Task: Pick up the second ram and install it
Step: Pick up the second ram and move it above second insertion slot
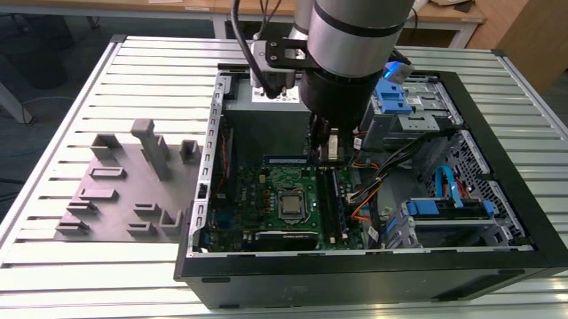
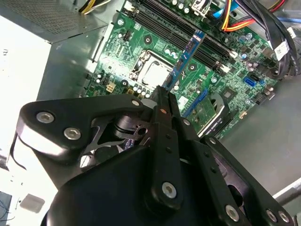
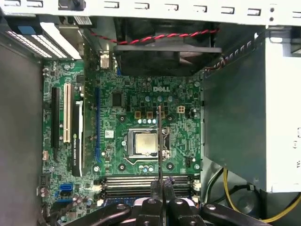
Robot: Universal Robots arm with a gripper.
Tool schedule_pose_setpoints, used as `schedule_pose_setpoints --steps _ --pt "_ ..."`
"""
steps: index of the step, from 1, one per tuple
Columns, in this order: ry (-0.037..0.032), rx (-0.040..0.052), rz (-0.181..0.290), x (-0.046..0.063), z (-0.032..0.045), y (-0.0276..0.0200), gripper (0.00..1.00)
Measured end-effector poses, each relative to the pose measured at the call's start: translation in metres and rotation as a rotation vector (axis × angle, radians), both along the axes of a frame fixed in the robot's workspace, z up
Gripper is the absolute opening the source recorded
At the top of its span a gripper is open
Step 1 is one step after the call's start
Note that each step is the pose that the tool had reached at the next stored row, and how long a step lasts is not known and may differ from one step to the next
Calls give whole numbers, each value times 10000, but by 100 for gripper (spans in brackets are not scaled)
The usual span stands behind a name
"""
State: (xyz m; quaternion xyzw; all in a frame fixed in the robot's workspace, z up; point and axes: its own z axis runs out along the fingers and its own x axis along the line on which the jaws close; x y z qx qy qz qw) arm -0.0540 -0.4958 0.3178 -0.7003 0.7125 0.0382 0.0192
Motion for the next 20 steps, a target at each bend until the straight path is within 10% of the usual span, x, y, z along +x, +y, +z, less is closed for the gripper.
schedule_pose_setpoints --steps 16,20 --pt "9 1 1 60 -281 -11 10" --pt "10 1 0 60 -298 -110 10"
